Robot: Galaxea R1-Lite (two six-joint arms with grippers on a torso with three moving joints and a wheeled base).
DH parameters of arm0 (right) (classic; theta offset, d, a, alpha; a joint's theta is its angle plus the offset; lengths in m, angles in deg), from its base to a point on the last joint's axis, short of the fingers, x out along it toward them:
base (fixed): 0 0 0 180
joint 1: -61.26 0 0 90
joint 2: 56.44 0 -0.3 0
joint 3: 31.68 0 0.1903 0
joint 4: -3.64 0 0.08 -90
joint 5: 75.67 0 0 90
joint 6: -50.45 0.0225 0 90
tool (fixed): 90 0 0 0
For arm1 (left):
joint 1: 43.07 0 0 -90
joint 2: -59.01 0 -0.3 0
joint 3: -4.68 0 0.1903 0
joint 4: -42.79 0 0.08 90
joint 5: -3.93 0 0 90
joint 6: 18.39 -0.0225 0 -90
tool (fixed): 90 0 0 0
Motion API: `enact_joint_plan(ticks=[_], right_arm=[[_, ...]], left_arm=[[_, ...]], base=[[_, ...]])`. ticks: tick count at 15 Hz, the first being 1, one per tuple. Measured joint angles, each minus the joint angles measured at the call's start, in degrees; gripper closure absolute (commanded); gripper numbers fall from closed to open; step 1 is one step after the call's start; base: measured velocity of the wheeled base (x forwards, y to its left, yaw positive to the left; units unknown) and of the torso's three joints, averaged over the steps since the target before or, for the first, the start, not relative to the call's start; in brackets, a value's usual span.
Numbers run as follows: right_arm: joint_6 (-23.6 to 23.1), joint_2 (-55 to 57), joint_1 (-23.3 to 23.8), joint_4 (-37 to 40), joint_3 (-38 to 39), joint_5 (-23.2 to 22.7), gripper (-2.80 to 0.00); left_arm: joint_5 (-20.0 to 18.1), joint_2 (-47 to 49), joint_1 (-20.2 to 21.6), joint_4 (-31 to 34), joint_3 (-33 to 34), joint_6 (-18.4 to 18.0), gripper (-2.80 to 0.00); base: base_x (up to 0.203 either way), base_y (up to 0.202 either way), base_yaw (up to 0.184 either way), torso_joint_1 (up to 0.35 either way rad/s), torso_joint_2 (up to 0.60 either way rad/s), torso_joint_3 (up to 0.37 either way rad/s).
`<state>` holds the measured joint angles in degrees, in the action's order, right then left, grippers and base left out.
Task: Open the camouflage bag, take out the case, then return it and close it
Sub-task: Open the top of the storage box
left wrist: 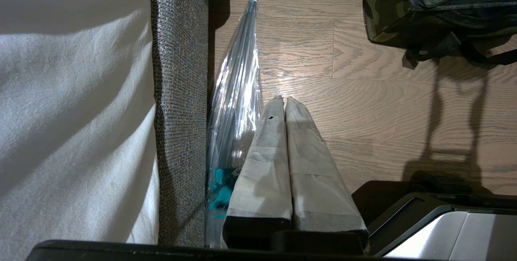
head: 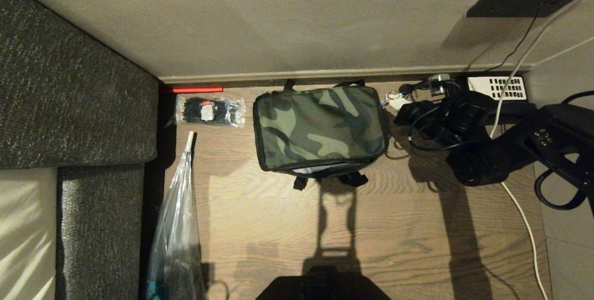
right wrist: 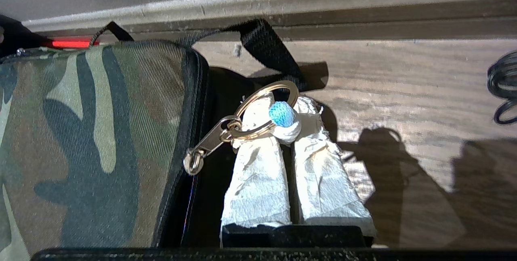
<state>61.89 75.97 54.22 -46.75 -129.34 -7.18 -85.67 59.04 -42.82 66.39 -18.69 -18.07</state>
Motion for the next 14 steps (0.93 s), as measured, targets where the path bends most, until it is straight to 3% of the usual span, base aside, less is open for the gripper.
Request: enact_joint_plan(ticks=[14], right_arm=[[2.6, 4.8, -0.9, 1.6, -11.7, 1.9, 0.0]], left_arm=[[0.0, 0.0, 0.0, 0.0, 0.0, 0.0, 0.0]], base=[[0.0, 0.0, 0.0, 0.0, 0.0, 0.0]])
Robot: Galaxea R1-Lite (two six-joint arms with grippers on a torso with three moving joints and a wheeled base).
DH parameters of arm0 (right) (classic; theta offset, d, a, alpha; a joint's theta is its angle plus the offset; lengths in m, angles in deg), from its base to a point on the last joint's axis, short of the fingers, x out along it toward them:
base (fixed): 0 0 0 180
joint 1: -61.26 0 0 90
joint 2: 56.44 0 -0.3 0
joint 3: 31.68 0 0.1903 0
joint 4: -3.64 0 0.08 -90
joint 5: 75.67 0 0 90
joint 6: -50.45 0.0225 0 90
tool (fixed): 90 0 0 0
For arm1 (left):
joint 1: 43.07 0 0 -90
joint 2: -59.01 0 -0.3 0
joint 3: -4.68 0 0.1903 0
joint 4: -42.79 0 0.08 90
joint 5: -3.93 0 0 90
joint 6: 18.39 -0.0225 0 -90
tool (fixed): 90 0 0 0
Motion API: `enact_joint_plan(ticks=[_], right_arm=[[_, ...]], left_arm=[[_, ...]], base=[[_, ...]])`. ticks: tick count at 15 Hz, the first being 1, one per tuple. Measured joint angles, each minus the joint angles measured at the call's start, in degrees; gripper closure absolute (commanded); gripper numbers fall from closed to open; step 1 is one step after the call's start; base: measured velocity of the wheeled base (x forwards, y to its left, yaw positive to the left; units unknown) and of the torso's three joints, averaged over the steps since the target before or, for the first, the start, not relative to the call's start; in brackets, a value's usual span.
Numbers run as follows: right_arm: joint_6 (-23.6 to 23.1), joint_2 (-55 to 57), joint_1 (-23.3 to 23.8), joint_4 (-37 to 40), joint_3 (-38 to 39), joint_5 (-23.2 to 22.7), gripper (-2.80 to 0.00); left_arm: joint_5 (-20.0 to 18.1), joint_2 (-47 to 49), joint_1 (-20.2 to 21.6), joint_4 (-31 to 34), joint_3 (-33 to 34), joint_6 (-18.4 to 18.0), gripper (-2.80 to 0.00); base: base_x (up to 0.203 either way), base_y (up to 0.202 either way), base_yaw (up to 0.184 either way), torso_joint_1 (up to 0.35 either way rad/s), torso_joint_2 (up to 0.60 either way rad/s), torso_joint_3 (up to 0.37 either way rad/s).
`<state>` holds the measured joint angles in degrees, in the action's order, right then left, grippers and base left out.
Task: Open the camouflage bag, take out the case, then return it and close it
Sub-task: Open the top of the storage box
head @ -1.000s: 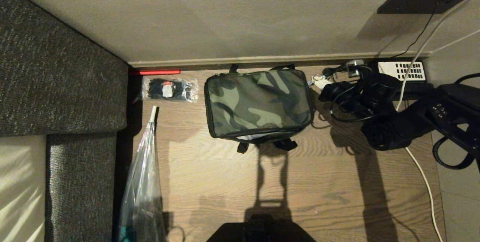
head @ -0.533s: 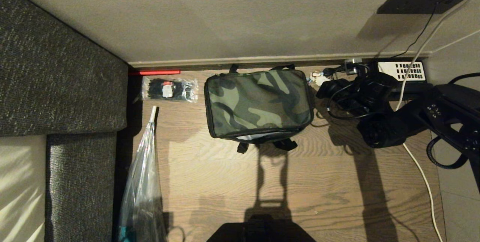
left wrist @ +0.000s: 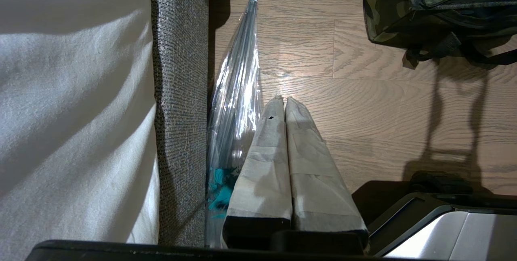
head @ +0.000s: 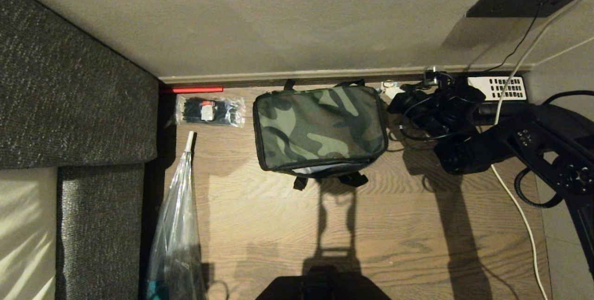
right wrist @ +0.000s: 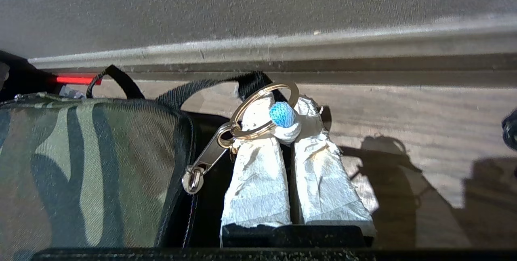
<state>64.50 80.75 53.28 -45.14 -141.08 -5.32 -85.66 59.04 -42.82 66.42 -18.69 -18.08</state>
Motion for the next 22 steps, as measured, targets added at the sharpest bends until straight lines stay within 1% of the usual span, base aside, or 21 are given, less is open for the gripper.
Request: enact_joint_plan(ticks=[9, 13, 14, 15, 17, 20, 22], right_arm=[[-0.4, 4.2, -1.1, 0.8, -9.1, 0.1, 0.0], [-1.0, 4.8, -1.1, 0.9, -10.4, 0.4, 0.0], [-1.4, 4.8, -1.1, 1.2, -10.0, 0.7, -0.35], [-2.6, 4.6, -1.1, 2.1, -9.1, 1.5, -2.8], [-5.7, 4.2, -1.1, 2.9, -7.5, 2.7, -2.8], [-6.1, 3.7, -1.0, 2.7, -4.6, 2.8, -2.8], [-6.0, 2.6, -0.4, 2.9, -0.6, 2.6, -2.8]], left_arm=[[0.0, 0.0, 0.0, 0.0, 0.0, 0.0, 0.0], [0.0, 0.0, 0.0, 0.0, 0.0, 0.0, 0.0], [0.0, 0.0, 0.0, 0.0, 0.0, 0.0, 0.0], [0.0, 0.0, 0.0, 0.0, 0.0, 0.0, 0.0], [0.0, 0.0, 0.0, 0.0, 0.0, 0.0, 0.0], [0.0, 0.0, 0.0, 0.0, 0.0, 0.0, 0.0], [0.0, 0.0, 0.0, 0.0, 0.0, 0.0, 0.0]], base=[[0.0, 0.0, 0.0, 0.0, 0.0, 0.0], [0.0, 0.0, 0.0, 0.0, 0.0, 0.0], [0.0, 0.0, 0.0, 0.0, 0.0, 0.0], [0.0, 0.0, 0.0, 0.0, 0.0, 0.0], [0.0, 0.0, 0.0, 0.0, 0.0, 0.0], [0.0, 0.0, 0.0, 0.0, 0.0, 0.0], [0.0, 0.0, 0.0, 0.0, 0.0, 0.0]])
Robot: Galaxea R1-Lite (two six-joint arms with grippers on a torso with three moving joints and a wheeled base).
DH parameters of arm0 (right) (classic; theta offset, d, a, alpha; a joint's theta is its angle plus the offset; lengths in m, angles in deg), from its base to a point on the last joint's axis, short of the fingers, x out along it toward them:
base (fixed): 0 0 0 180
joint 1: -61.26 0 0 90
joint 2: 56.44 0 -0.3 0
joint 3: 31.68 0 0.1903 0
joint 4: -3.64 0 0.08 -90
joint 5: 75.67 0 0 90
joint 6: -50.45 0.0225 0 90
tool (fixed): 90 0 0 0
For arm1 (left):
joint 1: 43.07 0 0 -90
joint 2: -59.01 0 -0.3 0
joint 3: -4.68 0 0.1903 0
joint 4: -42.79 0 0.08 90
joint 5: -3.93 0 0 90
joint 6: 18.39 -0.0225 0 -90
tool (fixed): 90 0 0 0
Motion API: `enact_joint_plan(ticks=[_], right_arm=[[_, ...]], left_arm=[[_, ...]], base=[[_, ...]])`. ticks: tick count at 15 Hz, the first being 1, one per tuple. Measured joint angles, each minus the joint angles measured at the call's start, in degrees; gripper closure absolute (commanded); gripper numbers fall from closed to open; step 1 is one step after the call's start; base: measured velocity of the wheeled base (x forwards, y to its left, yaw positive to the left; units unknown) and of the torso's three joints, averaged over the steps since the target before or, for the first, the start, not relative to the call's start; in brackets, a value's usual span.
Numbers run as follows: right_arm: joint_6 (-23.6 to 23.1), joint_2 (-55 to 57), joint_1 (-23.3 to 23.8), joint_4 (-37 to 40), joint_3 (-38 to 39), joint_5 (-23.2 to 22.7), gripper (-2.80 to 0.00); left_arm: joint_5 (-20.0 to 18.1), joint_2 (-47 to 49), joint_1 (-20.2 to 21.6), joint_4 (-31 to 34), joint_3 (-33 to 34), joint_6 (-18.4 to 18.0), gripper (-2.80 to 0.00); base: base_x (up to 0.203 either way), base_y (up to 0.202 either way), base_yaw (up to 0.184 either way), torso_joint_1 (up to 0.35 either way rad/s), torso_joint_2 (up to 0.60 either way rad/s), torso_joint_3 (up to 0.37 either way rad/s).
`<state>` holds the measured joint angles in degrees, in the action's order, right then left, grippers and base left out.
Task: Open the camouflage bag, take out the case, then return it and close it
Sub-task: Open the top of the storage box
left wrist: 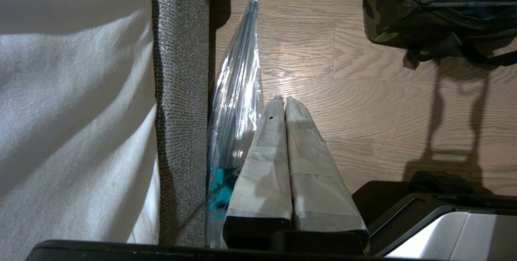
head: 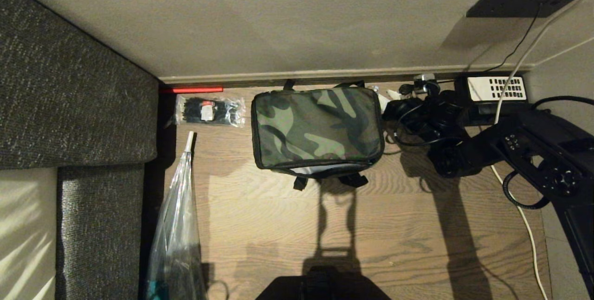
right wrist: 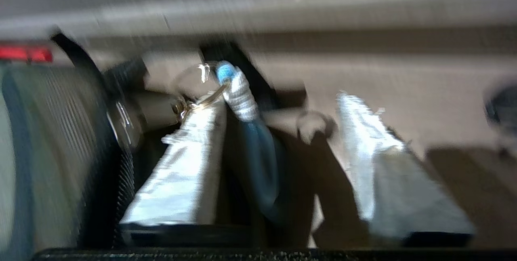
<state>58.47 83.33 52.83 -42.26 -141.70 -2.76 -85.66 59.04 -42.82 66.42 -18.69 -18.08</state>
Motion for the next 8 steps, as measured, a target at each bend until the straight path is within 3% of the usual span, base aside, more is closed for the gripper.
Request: enact_joint_plan(ticks=[2, 4, 6, 8], right_arm=[[0.5, -2.2, 1.6, 0.9, 5.8, -0.9, -2.8], [2.6, -5.5, 3.9, 2.7, 11.4, -4.7, -2.8], [8.0, -9.4, 6.2, 5.9, 16.0, -11.0, -2.8], [16.7, -14.1, 6.3, 10.8, 18.4, -13.5, -2.8]], left_arm=[[0.0, 0.0, 0.0, 0.0, 0.0, 0.0, 0.0], [0.0, 0.0, 0.0, 0.0, 0.0, 0.0, 0.0], [0.0, 0.0, 0.0, 0.0, 0.0, 0.0, 0.0], [0.0, 0.0, 0.0, 0.0, 0.0, 0.0, 0.0]], base=[[0.0, 0.0, 0.0, 0.0, 0.0, 0.0], [0.0, 0.0, 0.0, 0.0, 0.0, 0.0], [0.0, 0.0, 0.0, 0.0, 0.0, 0.0], [0.0, 0.0, 0.0, 0.0, 0.0, 0.0]])
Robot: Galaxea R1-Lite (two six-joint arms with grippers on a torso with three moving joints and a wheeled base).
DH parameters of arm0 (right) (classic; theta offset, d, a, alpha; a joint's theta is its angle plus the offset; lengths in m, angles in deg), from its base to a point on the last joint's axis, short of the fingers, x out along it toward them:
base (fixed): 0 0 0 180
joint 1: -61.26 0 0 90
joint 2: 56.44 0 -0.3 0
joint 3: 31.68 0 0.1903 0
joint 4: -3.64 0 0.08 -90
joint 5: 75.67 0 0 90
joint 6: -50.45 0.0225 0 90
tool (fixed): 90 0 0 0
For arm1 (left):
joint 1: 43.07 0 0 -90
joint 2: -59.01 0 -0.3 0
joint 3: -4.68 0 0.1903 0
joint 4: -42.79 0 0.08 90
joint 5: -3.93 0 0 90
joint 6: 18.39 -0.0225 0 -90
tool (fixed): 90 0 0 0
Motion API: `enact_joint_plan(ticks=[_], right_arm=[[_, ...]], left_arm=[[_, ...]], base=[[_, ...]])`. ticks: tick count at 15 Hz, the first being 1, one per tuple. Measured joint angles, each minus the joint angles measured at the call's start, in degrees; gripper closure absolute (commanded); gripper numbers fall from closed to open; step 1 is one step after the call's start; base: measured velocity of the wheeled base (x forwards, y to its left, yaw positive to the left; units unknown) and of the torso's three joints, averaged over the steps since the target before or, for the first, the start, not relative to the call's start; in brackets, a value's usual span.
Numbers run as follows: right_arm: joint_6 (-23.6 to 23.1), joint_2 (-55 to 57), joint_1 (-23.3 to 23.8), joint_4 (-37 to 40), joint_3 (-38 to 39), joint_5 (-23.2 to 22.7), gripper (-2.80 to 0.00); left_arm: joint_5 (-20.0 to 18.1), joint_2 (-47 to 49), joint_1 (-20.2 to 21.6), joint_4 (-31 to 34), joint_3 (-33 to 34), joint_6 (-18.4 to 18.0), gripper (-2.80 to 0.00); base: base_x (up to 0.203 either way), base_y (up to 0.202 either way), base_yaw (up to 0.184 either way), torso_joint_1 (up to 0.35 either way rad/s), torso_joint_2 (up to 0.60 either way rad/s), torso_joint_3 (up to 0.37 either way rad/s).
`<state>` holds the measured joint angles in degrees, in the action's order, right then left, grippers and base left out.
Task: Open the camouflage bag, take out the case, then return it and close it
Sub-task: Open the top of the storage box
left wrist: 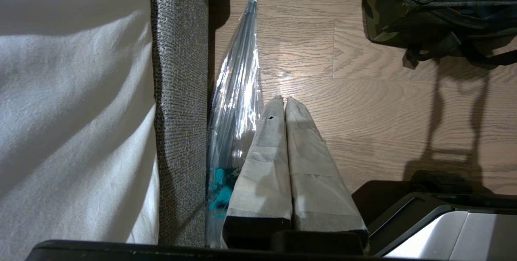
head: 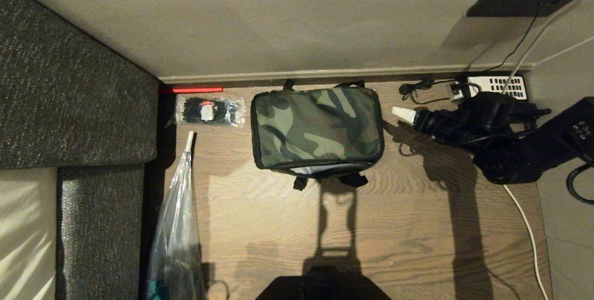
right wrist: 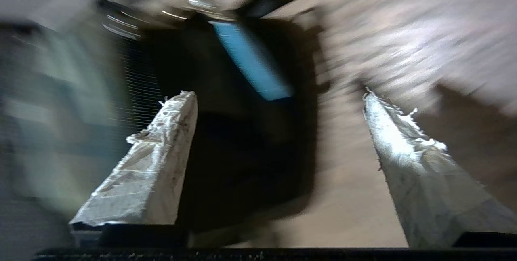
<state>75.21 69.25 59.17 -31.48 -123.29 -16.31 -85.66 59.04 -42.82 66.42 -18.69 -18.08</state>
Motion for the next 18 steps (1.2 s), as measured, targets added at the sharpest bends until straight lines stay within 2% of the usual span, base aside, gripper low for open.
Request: enact_joint_plan(ticks=[2, 3, 6, 8, 10, 15, 18], right_arm=[[8.6, -4.1, -1.9, 7.4, 2.0, -0.9, -2.8], [10.2, -5.3, -2.4, 9.2, 2.5, -0.8, -2.8], [12.4, -7.5, -6.6, 16.0, 3.9, 2.2, -2.8], [12.8, -7.9, -8.1, 16.4, 4.4, 3.1, -2.8], [15.5, -8.0, -10.1, 16.7, 4.6, 3.3, -2.8], [18.6, -8.3, -11.4, 17.2, 3.9, 3.4, -2.8], [24.1, -9.6, -11.5, 17.9, 3.3, 3.2, -2.8]], left_arm=[[0.0, 0.0, 0.0, 0.0, 0.0, 0.0, 0.0], [0.0, 0.0, 0.0, 0.0, 0.0, 0.0, 0.0], [0.0, 0.0, 0.0, 0.0, 0.0, 0.0, 0.0], [0.0, 0.0, 0.0, 0.0, 0.0, 0.0, 0.0], [0.0, 0.0, 0.0, 0.0, 0.0, 0.0, 0.0], [0.0, 0.0, 0.0, 0.0, 0.0, 0.0, 0.0], [0.0, 0.0, 0.0, 0.0, 0.0, 0.0, 0.0]], base=[[0.0, 0.0, 0.0, 0.0, 0.0, 0.0], [0.0, 0.0, 0.0, 0.0, 0.0, 0.0], [0.0, 0.0, 0.0, 0.0, 0.0, 0.0], [0.0, 0.0, 0.0, 0.0, 0.0, 0.0], [0.0, 0.0, 0.0, 0.0, 0.0, 0.0], [0.0, 0.0, 0.0, 0.0, 0.0, 0.0], [0.0, 0.0, 0.0, 0.0, 0.0, 0.0]])
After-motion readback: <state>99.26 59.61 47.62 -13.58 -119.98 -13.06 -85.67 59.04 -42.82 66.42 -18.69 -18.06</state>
